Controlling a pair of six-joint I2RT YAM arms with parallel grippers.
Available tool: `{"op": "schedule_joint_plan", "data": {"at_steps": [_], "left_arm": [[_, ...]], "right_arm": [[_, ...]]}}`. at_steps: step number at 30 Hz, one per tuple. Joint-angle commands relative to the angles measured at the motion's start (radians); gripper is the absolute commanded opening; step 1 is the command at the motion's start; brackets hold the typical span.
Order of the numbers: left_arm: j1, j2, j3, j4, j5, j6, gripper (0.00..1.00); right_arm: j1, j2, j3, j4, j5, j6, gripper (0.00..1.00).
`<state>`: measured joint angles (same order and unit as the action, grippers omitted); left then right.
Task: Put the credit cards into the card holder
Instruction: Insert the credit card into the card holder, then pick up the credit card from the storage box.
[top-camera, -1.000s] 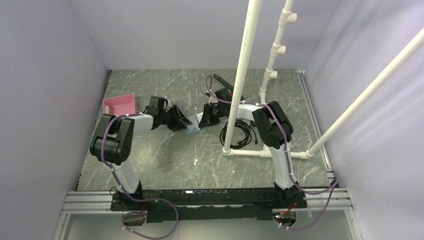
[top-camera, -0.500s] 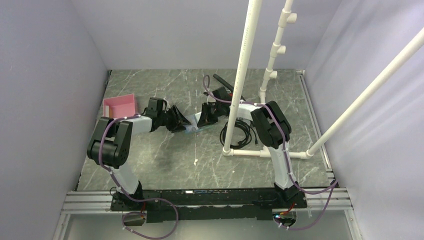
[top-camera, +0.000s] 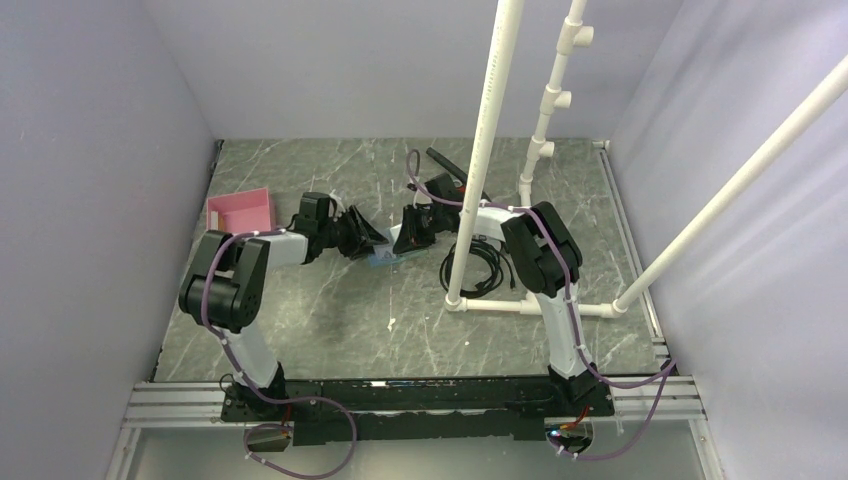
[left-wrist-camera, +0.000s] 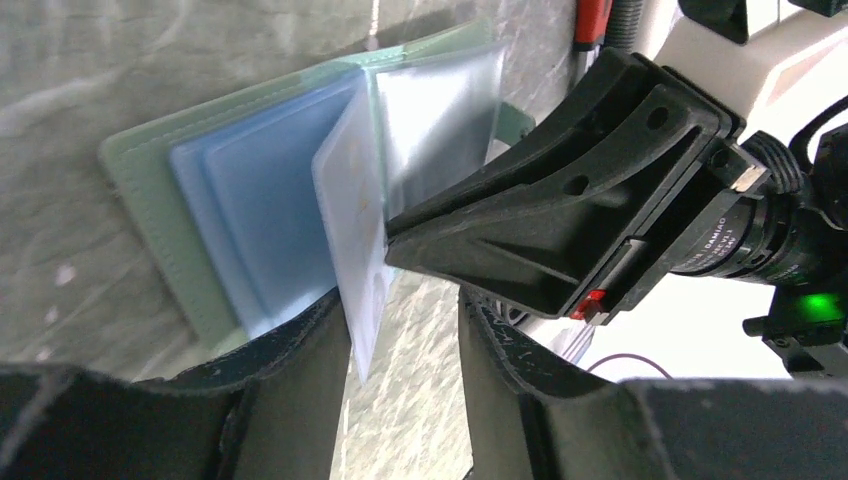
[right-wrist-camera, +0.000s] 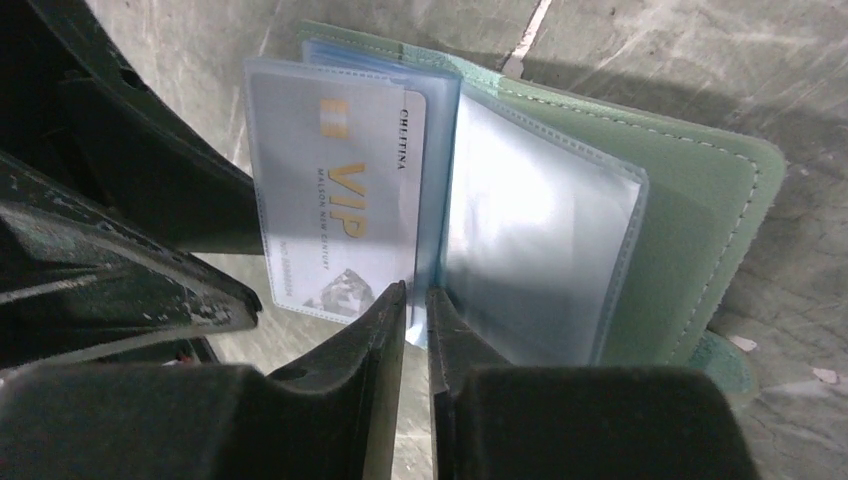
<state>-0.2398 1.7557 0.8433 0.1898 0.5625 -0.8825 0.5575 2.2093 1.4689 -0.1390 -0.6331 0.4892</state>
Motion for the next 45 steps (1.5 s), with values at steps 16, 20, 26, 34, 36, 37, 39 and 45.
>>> {"op": "schedule_joint_plan", "data": {"at_steps": [16, 20, 26, 34, 36, 37, 39, 45], "left_arm": [[-0.128, 0.199, 0.274, 0.087, 0.043, -0.055, 0.53], [-0.173, 0.245, 0.335, 0.099, 0.083, -0.087, 0.53], [0.023, -0.056, 0.242, -0.25, 0.057, 0.115, 0.62], [0.335, -0.324, 0.351, -0.916, -0.114, 0.579, 0.8], [0.387, -0.374, 0.357, -0.963, -0.257, 0.625, 0.83], [0.414, -0.388, 0.363, -0.981, -0.332, 0.644, 0.84], [0.457, -0.387, 0.394, -1.003, -0.455, 0.67, 0.83], [0.482, -0.244, 0.529, -1.008, -0.684, 0.716, 0.99]], "right_arm": [[-0.2, -0.291, -0.262, 0.191, -0.058, 0.168, 0.34], [-0.246, -0.357, -0.315, 0.174, 0.012, 0.121, 0.35], [-0.257, -0.415, -0.381, 0.151, 0.09, 0.051, 0.36], [-0.194, -0.434, -0.416, 0.244, 0.102, 0.046, 0.42], [-0.176, -0.426, -0.418, 0.251, 0.113, 0.034, 0.42], [-0.172, -0.424, -0.423, 0.258, 0.114, 0.032, 0.42], [-0.171, -0.422, -0.428, 0.274, 0.105, 0.034, 0.42], [-0.171, -0.42, -0.444, 0.317, 0.052, 0.049, 0.42]]}}
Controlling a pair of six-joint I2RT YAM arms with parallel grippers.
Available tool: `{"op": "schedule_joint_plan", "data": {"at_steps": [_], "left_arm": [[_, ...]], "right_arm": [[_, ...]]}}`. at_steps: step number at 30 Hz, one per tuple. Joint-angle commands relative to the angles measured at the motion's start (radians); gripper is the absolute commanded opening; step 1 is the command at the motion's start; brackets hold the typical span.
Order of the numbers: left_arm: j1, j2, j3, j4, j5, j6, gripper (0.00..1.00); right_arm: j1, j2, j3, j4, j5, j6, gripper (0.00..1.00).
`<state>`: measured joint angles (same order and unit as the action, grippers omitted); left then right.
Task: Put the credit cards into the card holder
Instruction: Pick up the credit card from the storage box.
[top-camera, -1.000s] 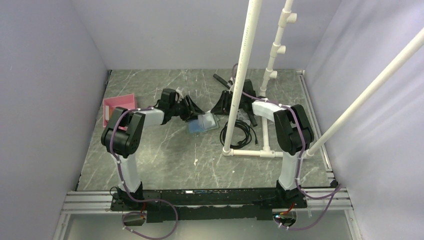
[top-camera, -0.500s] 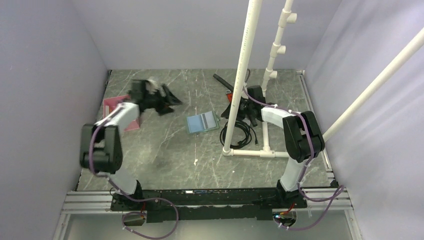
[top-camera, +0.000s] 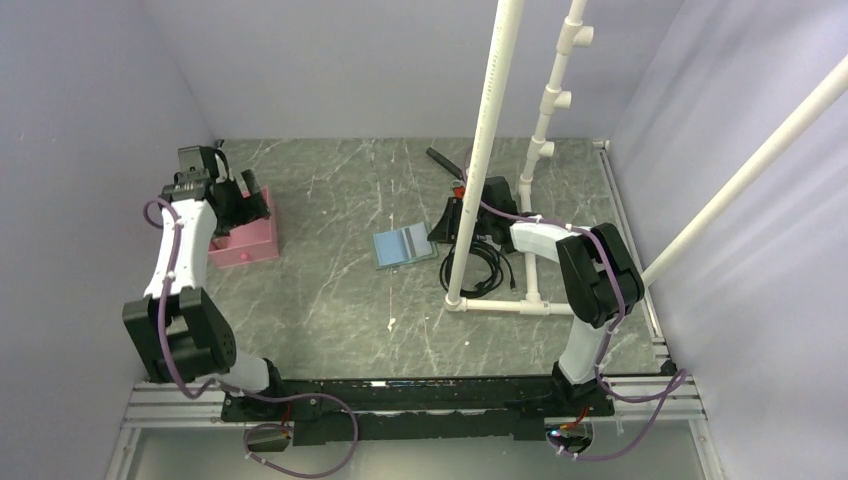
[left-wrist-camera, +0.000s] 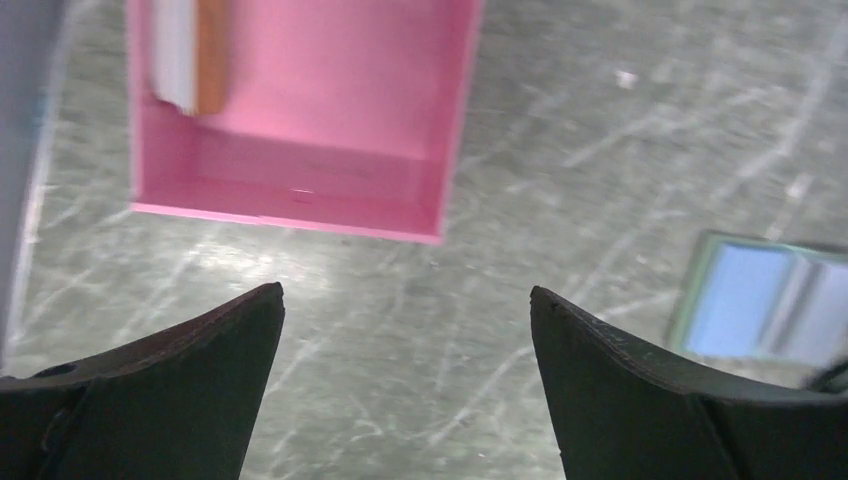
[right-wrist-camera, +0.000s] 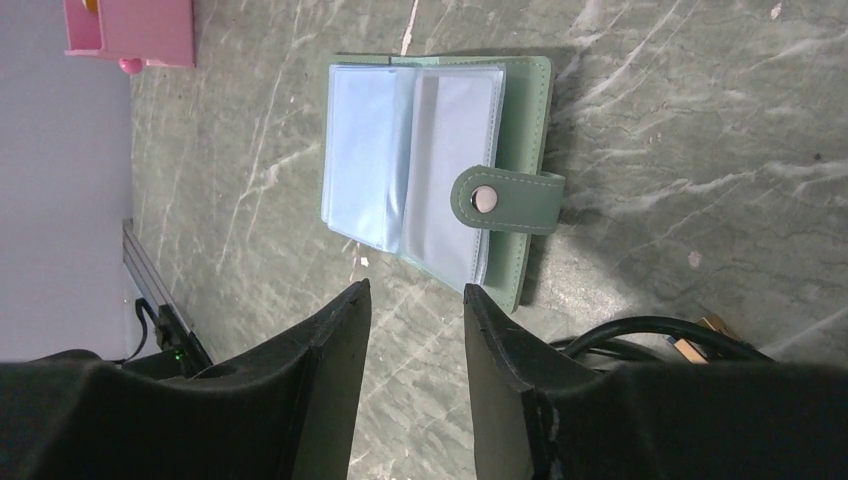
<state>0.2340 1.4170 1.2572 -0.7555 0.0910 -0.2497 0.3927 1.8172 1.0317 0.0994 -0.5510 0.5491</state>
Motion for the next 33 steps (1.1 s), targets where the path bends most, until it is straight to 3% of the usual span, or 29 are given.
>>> {"op": "schedule_joint_plan", "data": {"at_steps": [1, 6, 14, 24, 33], "left_arm": [[0.008, 0.13, 0.141, -0.064, -0.235, 0.09, 0.99], [0.009, 0.315, 0.274, -0.112, -0.421, 0.127, 1.0], [0.012, 0.508, 0.377, -0.131, -0.591, 0.194, 0.96], [0.018, 0.619, 0.408, -0.137, -0.654, 0.207, 0.91], [0.026, 0.682, 0.442, -0.143, -0.676, 0.21, 0.72]], "right_arm": [[-0.007, -0.03, -0.008, 0.08, -0.031, -0.012, 0.42], [-0.009, -0.045, -0.022, 0.112, -0.061, -0.001, 0.43], [-0.025, -0.042, -0.031, 0.14, -0.101, 0.019, 0.43], [-0.048, -0.032, -0.036, 0.174, -0.144, 0.046, 0.43], [-0.052, -0.03, -0.038, 0.189, -0.164, 0.056, 0.43]]}}
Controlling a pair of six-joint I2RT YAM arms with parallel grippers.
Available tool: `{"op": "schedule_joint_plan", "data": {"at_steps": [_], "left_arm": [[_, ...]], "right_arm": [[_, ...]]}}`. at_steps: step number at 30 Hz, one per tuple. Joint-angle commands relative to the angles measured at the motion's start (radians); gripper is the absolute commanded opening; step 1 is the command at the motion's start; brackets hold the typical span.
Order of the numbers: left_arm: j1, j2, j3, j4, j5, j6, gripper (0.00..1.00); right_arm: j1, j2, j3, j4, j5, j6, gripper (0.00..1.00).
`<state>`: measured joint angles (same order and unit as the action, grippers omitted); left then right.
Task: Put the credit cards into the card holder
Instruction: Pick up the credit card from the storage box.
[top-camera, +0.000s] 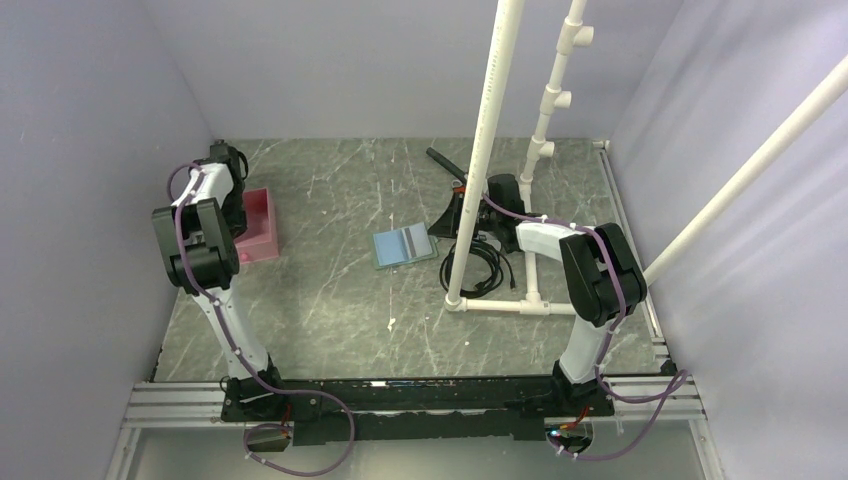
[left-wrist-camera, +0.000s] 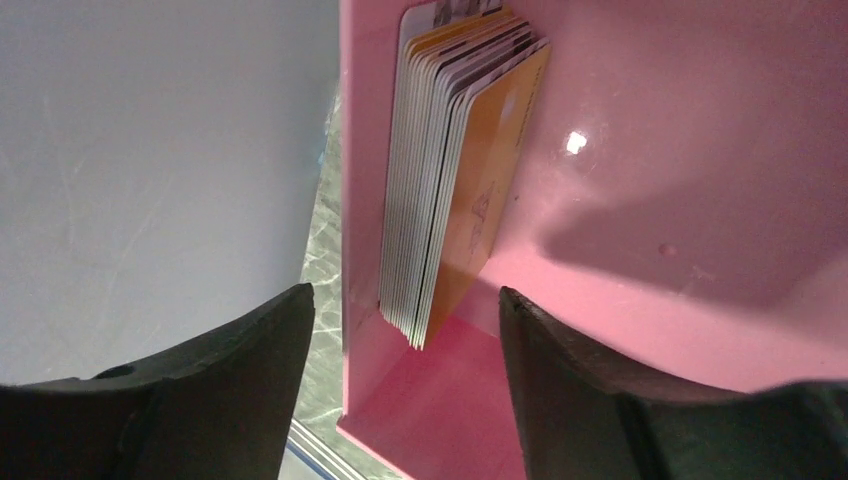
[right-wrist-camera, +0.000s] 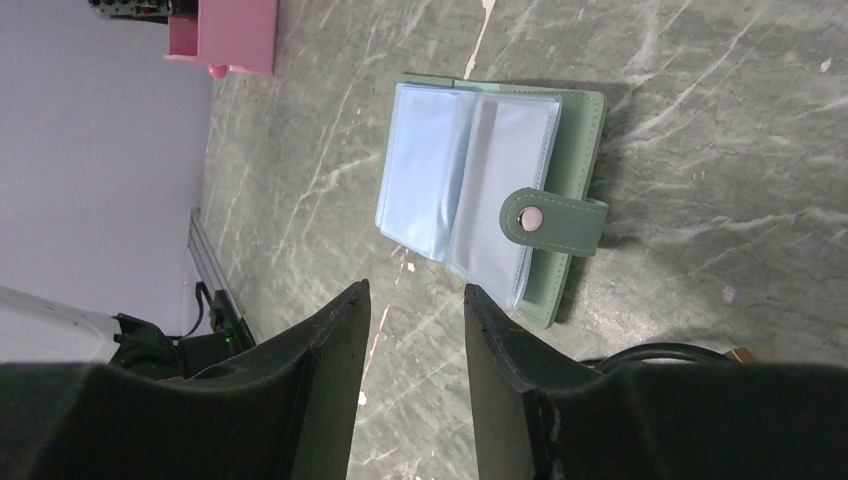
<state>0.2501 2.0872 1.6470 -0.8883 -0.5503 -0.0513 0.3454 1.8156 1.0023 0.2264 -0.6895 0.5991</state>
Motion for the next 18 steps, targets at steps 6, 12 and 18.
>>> {"op": "schedule_joint_plan", "data": {"at_steps": [6, 12, 18], "left_arm": [[0.015, 0.007, 0.05, -0.008, -0.014, 0.016, 0.61], [0.015, 0.002, 0.061, -0.013, -0.01, 0.019, 0.51], [0.014, -0.004, 0.066, -0.014, -0.011, 0.024, 0.45]], "right_arm": [[-0.005, -0.028, -0.01, 0.072, -0.036, 0.014, 0.43], [-0.005, -0.025, -0.01, 0.079, -0.044, 0.019, 0.43], [-0.005, -0.019, -0.009, 0.085, -0.052, 0.025, 0.43]]}}
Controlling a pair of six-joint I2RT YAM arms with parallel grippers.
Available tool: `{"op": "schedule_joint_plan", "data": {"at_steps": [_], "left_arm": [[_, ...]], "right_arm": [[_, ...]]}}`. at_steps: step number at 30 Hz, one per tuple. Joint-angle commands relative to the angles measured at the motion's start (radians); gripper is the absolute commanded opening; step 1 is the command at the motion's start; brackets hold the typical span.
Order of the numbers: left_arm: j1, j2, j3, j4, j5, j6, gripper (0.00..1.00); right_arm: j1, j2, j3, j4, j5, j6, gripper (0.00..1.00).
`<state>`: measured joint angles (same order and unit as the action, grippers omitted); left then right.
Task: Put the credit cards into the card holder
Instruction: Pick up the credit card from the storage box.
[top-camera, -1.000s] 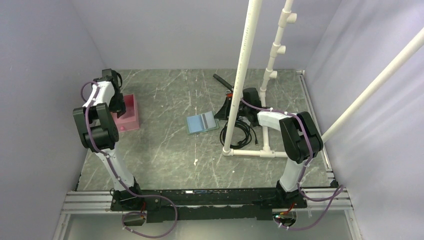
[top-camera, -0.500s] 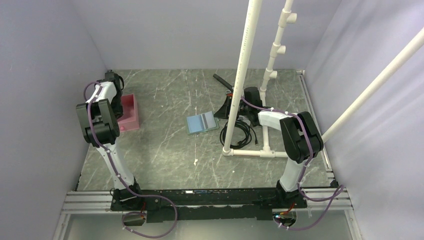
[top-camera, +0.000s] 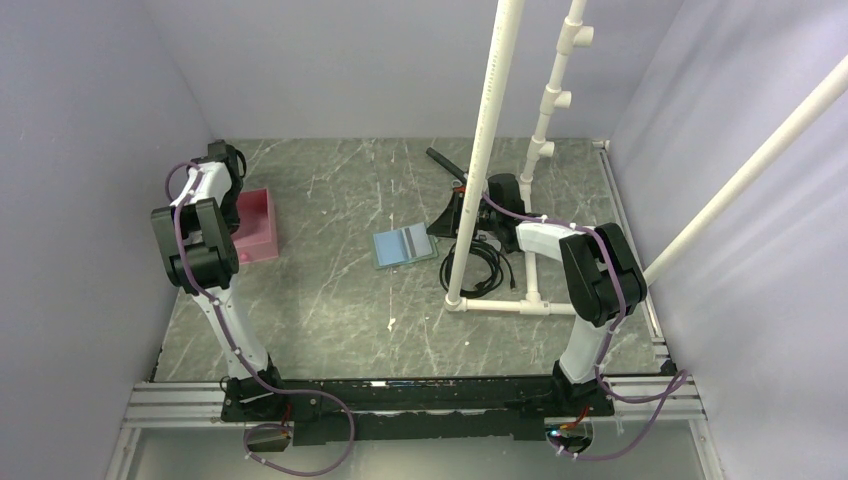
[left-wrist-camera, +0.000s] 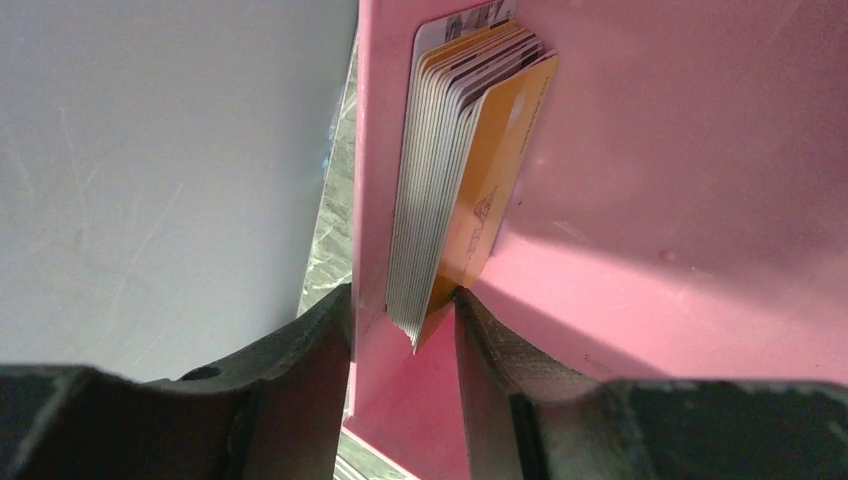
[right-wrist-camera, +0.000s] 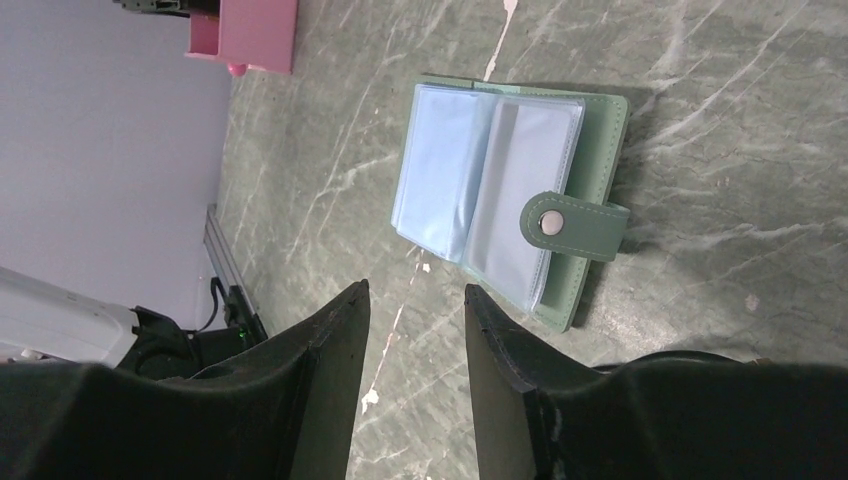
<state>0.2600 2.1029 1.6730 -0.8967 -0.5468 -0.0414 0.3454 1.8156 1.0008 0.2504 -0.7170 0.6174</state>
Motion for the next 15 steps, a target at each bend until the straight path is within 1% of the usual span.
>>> {"op": "schedule_joint_plan", "data": {"at_steps": [1, 7, 15], "left_arm": [[0.005, -0.023, 0.042, -0.005, -0.014, 0.015, 0.44], [0.004, -0.025, 0.048, -0.011, -0.012, 0.014, 0.39], [0.004, -0.038, 0.05, -0.019, -0.005, 0.01, 0.35]], "right_arm": [[-0.005, -0.017, -0.007, 0.062, -0.026, 0.008, 0.43], [-0.004, -0.013, -0.007, 0.068, -0.034, 0.013, 0.43], [-0.003, -0.009, -0.007, 0.073, -0.042, 0.018, 0.43]]}}
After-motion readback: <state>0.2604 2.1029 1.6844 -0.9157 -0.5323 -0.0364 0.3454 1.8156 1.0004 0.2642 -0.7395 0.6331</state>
